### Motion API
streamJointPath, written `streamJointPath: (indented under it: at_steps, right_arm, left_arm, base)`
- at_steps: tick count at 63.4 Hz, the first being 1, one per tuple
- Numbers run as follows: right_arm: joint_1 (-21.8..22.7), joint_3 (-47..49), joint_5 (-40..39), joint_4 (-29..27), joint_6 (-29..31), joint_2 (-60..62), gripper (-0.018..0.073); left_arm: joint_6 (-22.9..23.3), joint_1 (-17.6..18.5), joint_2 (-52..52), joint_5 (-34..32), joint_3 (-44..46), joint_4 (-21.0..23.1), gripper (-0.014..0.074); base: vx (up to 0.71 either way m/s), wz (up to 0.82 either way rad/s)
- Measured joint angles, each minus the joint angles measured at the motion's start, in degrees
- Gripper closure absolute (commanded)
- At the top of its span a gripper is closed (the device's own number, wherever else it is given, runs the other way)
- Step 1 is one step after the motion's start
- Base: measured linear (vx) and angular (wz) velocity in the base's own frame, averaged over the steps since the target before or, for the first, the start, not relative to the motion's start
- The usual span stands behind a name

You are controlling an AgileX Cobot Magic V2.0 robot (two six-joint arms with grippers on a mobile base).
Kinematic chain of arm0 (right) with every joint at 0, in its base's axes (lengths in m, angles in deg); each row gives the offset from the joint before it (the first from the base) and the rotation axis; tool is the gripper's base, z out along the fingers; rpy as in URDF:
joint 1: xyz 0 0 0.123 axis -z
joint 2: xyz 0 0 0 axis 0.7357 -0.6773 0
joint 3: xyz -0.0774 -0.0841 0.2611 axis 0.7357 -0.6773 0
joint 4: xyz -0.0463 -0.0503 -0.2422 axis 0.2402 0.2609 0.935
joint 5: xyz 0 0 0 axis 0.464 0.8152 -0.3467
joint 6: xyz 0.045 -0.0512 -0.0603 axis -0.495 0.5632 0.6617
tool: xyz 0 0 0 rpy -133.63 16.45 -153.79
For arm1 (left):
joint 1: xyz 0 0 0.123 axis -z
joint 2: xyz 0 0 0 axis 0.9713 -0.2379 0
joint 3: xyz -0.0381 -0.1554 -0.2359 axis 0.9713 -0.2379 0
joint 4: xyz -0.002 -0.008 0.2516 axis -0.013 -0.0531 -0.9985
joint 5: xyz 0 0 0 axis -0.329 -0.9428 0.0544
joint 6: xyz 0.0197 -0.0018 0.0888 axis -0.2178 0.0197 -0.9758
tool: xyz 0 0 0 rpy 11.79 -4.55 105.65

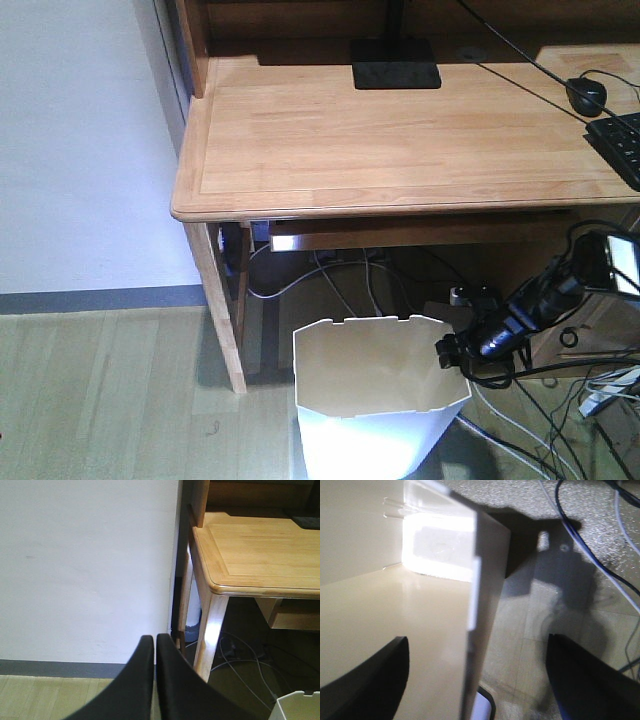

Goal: Move trash bin to bedside with robot
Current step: 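Move the open right gripper down onto the bin's rim farthest from the desk leg, then close the right gripper on the bin rim and pull it out from under the desk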

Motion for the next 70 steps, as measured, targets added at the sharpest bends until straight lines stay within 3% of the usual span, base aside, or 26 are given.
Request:
streamJointPath:
  at_steps: [14,22,30,39,49,70]
  right_arm:
    - [-0.9,5.1,2.3,-0.4,-1.1,-4.2,0.0031]
    - [-0.9,7.5,2.4,1.3,-3.2,-5.8,0.0102]
    - [-0.9,9.5,3.5,3.6,-5.5,-7.2,0.0289]
    - [-0.9,12.3,6.2,6.1,-7.7,-8.7,0.0576]
    - [-0.4,14.5,7.3,7.1,-8.4,-9.0,0.0568]
    - [2.3,14.7,14.3,4.5,-1.2,-6.2,0.0564]
  left_arm:
    - [0.0,0.0,0.0,0.0,0.0,0.0,0.0603]
    - [0.0,0.0,0.0,0.0,0.0,0.0,0.0603]
    - [0.0,0.0,0.0,0.0,0.0,0.0,0.0603]
    - [0.0,0.0,0.0,0.0,0.0,0.0,0.0603]
    - [0.0,0.0,0.0,0.0,0.0,0.0,0.0603]
    - [0.0,0.0,0.0,0.0,0.0,0.0,0.0603]
  base:
    - [0.0,0.0]
    - [0.0,0.0]
    - [0.0,0.0]
    - [0.0,0.0]
    - [0.0,0.0]
    - [0.0,0.0]
